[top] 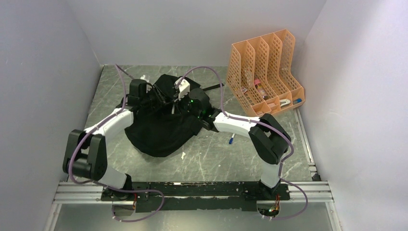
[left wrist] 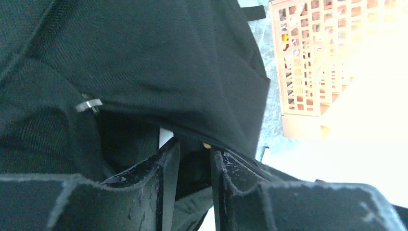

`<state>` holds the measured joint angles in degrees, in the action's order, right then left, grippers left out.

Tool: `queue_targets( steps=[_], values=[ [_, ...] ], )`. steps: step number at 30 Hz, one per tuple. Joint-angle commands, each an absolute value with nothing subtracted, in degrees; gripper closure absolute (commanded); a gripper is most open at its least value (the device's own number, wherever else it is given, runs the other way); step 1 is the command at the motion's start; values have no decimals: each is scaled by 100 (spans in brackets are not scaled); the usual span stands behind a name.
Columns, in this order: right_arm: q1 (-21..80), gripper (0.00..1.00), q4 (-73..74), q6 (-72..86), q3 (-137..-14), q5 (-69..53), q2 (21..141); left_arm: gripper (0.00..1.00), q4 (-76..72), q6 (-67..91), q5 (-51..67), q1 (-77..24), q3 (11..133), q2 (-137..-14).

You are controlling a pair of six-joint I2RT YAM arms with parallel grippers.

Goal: Pack the student bag
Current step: Place the stationery in the student bag, then pick up the stationery from the center of the board.

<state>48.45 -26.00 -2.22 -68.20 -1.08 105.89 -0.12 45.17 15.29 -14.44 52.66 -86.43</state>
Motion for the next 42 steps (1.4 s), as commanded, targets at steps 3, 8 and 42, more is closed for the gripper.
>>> queue_targets(
  steps=[3,8,42],
  values=[
    [4900,75,-2591,136,-6975,-252,10171,71,324,4093,1129,-1415,5007,-7762],
    [4898,65,-2440,469,-6877,-355,9919,72,821,3844,741,-1415,4834,-7212],
    [4213,40,4447,6387,-5206,3795,7962,65,1173,3175,-73,-1397,4293,-5722]
  ],
)
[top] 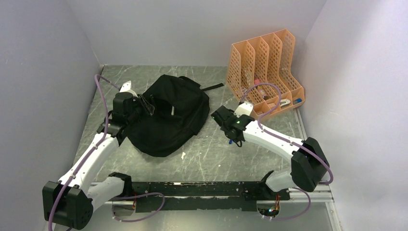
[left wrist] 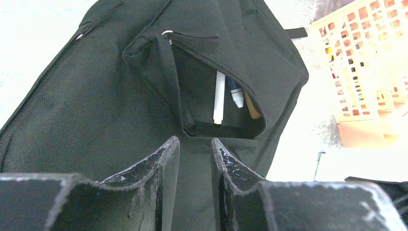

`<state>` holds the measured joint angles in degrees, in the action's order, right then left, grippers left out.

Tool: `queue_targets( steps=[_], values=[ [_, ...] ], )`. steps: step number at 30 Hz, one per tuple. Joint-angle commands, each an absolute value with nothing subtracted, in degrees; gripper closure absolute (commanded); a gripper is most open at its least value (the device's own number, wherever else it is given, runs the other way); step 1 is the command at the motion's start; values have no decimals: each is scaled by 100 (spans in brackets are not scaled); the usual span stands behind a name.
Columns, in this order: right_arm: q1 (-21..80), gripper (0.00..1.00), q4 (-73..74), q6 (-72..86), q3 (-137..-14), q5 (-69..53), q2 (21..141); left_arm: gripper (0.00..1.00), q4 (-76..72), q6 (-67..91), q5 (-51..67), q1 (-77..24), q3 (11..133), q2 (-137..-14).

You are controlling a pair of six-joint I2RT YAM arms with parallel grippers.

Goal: Pack the student bag
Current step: Pick up the stationery from the center of the board.

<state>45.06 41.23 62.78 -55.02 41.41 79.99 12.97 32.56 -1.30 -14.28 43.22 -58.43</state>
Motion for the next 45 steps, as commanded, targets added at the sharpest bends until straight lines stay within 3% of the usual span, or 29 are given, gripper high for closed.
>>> queue_targets(
  steps=[1,8,15,24,36,40,45],
  values=[
    [4117,42,4278,6198,-5116,3618,7929,65,1155,3195,-55,-1397,4278,-5710],
    [3310,45,3422,5195,-4859,2646,8030,66,1200,3298,83,-1397,4314,-5783],
    [3084,47,3222,4624,-5254,2429,8683,66,1176,3402,84,-1397,4433,-5981],
    [2806,60,3021,4368,-5344,2257,9161,67,984,3485,143,-1397,4564,-6363],
    [2554,70,2779,4169,-5331,1844,9523,68,981,3499,167,-1397,4710,-6572],
    [2529,78,2735,4175,-5283,1792,9515,68,932,3490,267,-1397,4732,-6597],
    [2514,100,2619,4084,-5344,1839,9294,67,568,3412,926,-1406,4705,-6643]
  ],
)
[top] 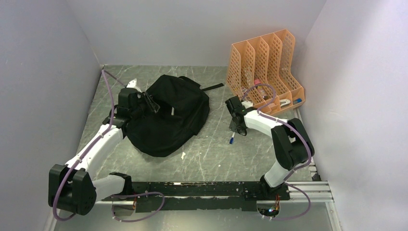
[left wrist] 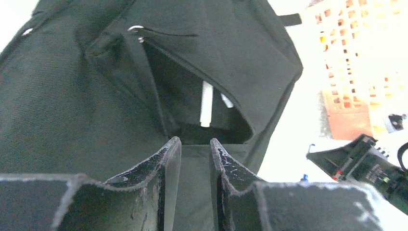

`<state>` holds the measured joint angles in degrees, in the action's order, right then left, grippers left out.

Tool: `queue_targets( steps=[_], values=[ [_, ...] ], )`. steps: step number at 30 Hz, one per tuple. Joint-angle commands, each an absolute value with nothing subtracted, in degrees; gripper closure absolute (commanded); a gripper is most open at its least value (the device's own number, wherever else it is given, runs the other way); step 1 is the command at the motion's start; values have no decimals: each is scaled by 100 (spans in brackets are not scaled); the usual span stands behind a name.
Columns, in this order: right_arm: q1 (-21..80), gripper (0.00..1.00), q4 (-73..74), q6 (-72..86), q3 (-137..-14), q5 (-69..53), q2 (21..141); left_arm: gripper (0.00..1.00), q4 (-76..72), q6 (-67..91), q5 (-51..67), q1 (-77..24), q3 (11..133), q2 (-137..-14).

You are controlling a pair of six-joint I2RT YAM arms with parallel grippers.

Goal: Pack the student bag
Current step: Pick up the stationery from the center of the board.

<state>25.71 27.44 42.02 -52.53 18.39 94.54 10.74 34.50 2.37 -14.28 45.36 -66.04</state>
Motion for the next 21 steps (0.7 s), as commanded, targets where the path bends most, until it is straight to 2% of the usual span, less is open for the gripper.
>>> queue_targets(
  steps=[1,5,11,21],
  values=[
    [2514,100,2459,3952,-5370,1739,9200,66,428,3409,1114,-1413,4684,-6673],
    [2514,100,1683,3581,-5455,992,8755,61,-227,3490,1858,-1538,4682,-6847],
    [2700,100,-241,4014,-5304,28,8240,49,-944,3792,2481,-1950,4851,-7199],
    [3180,100,-2036,4675,-5571,-711,8528,43,-1353,3768,3150,-2315,5321,-7558]
  ],
)
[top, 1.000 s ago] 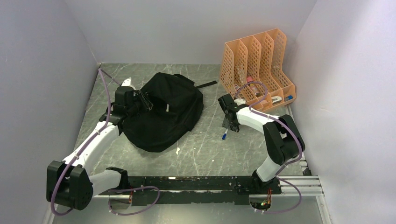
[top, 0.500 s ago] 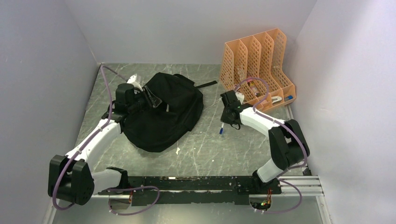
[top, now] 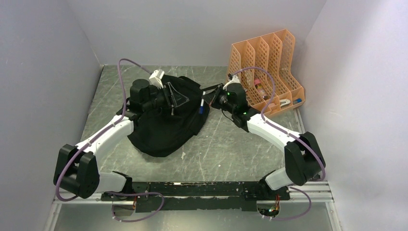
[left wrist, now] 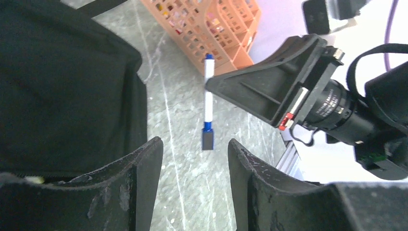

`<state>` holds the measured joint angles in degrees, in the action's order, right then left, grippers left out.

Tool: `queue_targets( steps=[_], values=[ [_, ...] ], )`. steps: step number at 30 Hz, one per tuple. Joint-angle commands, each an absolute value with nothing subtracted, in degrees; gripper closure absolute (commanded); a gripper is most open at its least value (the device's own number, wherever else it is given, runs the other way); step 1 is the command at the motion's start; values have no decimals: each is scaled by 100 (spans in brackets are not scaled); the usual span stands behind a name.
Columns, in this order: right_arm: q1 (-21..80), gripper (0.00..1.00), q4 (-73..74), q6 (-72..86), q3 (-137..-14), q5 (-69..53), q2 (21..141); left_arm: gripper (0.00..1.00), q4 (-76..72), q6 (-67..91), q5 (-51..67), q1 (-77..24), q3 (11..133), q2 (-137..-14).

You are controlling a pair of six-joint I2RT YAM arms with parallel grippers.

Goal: Pack the student bag
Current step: Pick up the stationery from the center of the board.

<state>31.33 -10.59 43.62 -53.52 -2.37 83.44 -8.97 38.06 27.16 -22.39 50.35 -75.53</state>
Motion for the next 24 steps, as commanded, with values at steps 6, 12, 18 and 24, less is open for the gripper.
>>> queue_targets(
  steps=[6,12,18,24],
  values=[
    [3190,100,-2495,4992,-5677,-1241,8745,44,-1404,3733,3116,-2376,5297,-7581],
    [3205,100,-2891,5269,-5661,-1640,8866,46,-1332,3638,3131,-2489,5420,-7734],
    [3217,100,-3006,5305,-5668,-1822,8881,49,-1275,3600,3092,-2591,5475,-7858],
    [3217,100,-2989,5199,-5645,-1952,8830,53,-1499,3785,3036,-2610,5463,-7948]
  ],
)
